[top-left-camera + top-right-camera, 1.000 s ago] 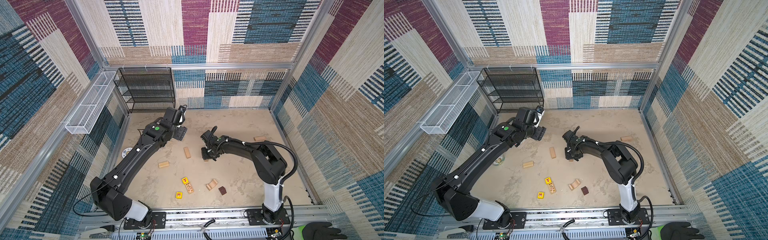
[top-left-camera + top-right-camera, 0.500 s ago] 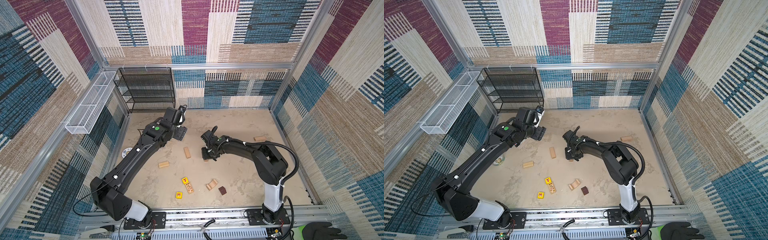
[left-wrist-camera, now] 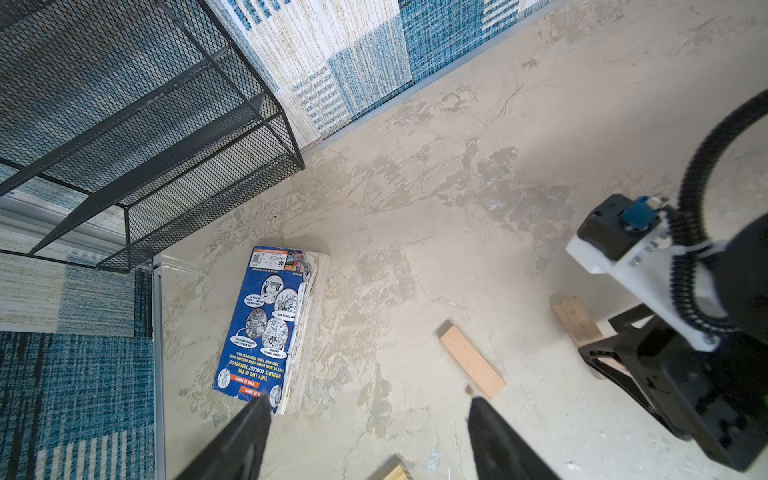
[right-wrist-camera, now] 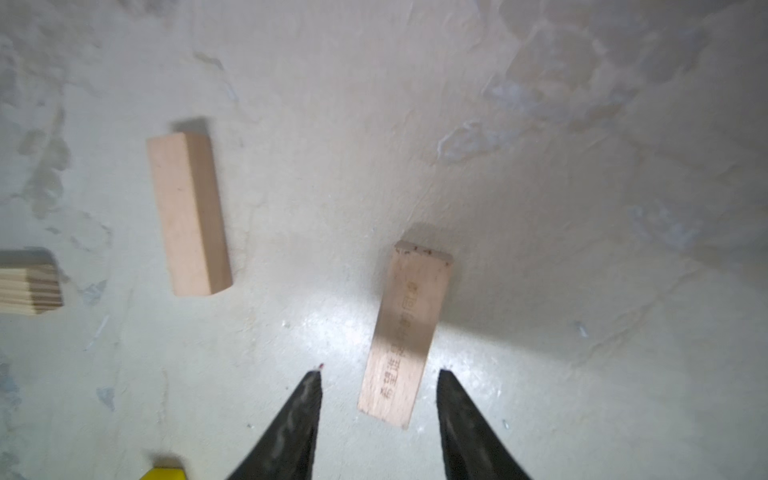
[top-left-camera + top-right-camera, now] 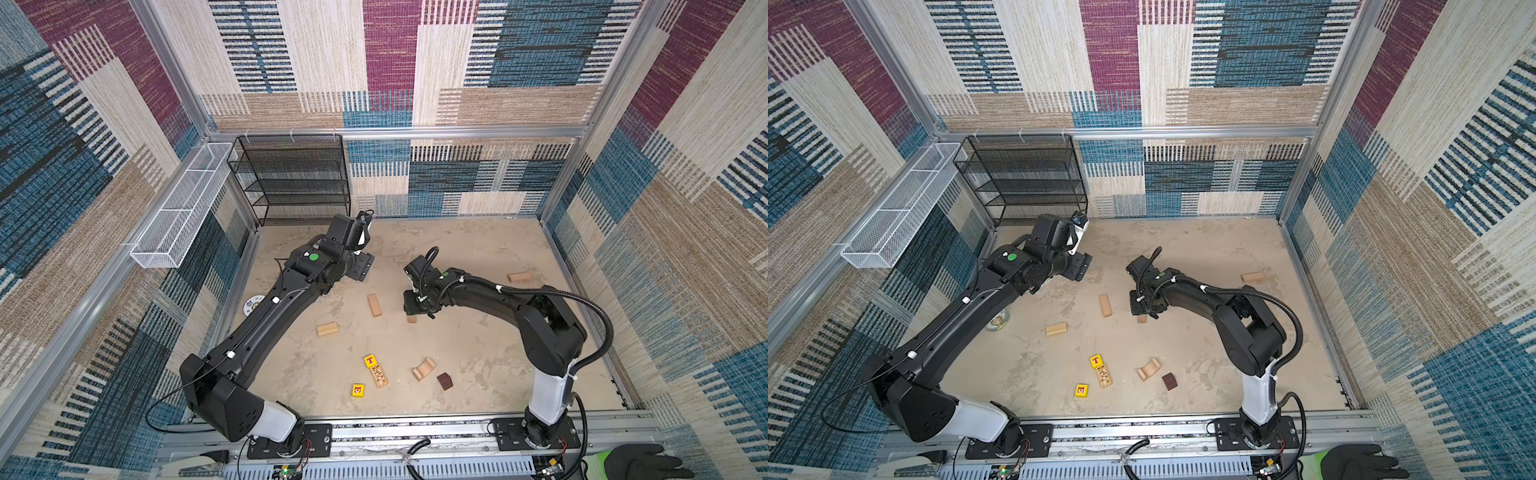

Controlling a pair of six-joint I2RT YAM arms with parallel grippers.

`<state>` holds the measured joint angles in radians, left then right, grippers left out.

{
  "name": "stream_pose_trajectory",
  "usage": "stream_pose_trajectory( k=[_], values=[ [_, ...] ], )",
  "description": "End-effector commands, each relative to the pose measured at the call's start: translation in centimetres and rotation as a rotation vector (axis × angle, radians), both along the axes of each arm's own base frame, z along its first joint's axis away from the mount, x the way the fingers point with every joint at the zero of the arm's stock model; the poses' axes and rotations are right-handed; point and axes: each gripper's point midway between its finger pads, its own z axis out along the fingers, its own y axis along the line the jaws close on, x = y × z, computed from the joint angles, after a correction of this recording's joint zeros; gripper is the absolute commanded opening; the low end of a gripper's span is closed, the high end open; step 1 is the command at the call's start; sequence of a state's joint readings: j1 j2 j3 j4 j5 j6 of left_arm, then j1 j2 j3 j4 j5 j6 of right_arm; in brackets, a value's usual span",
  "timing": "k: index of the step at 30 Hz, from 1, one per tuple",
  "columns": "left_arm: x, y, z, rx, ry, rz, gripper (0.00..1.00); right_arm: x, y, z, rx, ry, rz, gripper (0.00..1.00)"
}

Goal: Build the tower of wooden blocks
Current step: 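Raise the right gripper away from the standing bar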

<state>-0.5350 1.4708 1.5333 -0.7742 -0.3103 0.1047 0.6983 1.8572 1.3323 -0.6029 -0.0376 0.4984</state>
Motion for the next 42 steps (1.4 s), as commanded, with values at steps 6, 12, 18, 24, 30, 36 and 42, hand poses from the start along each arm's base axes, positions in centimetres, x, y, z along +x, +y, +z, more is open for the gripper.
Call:
stream_pose_trajectory(
  k=[6, 12, 18, 24, 30, 36, 42],
  values=[
    [-0.2, -3.8, -0.6, -0.158, 0.074, -0.102, 0.78, 1.4, -6.2, 6.3, -0.013, -0.187, -0.093, 0.54],
    [-0.7, -8.8, 1.3, -0.362, 0.118, -0.255, 0.72, 4.5, -16.3, 6.9, 0.080, -0.212, -0.392, 0.66],
    [-1.6, -13.8, 2.7, -0.434, 0.079, -0.394, 0.72, 7.2, -22.2, 6.7, 0.118, -0.235, -0.563, 0.74],
    [-3.2, -18.9, 0.3, -0.463, 0.188, -0.495, 0.71, 9.6, -27.4, 7.4, 0.009, -0.333, -0.658, 0.84],
    [-6.0, -22.3, -2.4, -0.422, 0.261, -0.599, 0.71, 9.5, -30.4, 5.4, -0.148, -0.328, -0.651, 0.82],
    [-7.8, -22.5, -3.8, -0.401, 0.300, -0.644, 0.71, 8.7, -32.8, 4.0, -0.161, -0.289, -0.690, 0.81],
    [-9.0, -22.5, -4.5, -0.335, 0.304, -0.675, 0.72, 8.7, -33.7, 3.0, -0.115, -0.251, -0.743, 0.83]
  ],
)
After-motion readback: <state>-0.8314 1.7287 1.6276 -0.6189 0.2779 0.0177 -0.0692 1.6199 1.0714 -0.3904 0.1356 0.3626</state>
